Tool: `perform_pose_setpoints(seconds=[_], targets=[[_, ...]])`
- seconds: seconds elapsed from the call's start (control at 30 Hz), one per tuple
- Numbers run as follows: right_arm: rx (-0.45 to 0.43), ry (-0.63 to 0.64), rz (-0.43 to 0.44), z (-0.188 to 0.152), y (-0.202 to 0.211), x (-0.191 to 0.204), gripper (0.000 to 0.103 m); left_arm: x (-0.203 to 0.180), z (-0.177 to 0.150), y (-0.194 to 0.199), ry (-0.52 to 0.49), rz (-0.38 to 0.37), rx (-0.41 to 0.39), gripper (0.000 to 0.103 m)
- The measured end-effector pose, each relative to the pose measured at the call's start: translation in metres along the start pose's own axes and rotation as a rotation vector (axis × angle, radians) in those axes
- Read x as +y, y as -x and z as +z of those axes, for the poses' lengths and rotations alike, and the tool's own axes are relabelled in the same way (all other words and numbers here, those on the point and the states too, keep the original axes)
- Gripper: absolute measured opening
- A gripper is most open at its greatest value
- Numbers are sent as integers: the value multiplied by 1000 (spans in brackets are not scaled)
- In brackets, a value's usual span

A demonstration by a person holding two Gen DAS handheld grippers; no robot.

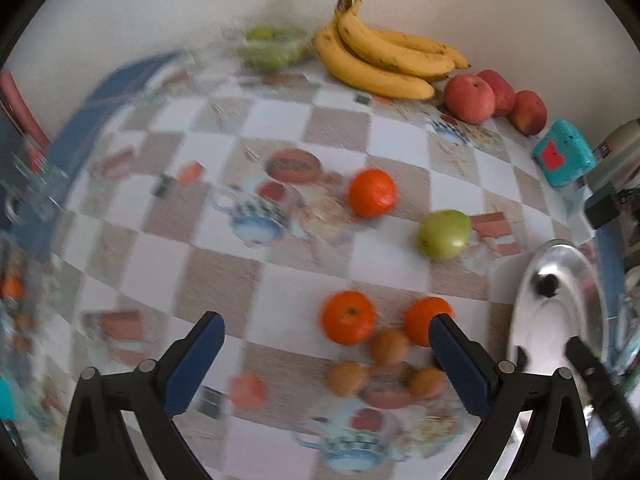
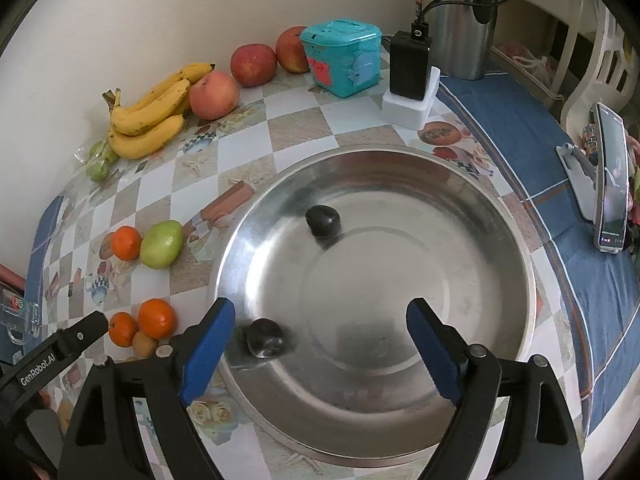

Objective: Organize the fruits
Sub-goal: 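Move both grippers back toward the brown round fruits beside the oranges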

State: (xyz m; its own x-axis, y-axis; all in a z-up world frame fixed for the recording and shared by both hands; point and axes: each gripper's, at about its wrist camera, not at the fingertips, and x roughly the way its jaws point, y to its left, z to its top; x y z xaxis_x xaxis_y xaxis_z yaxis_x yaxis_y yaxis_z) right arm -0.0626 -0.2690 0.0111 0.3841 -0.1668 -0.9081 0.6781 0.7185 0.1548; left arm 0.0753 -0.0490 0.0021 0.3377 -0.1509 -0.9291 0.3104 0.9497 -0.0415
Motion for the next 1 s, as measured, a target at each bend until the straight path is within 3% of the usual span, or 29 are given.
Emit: perform_pose_setpoints(seconds=[0.1,0.2,0.3,0.67,1.0], targets=[[-11,-3,23,-1,2,4,88,15,3,8,-6,45,-39,103],[-28,10,50,-2,6,15,88,35,5,13,33,42,-51,103],[-43,40,97,-6,9,31,102,54,6,16,82,37,-56,103],[13,227,237,-30,6,105,102,86,-3,29,180,22,-84,103],[85,296,225,-45,-10,125,102,83,-9,19,166,13,-36,103]])
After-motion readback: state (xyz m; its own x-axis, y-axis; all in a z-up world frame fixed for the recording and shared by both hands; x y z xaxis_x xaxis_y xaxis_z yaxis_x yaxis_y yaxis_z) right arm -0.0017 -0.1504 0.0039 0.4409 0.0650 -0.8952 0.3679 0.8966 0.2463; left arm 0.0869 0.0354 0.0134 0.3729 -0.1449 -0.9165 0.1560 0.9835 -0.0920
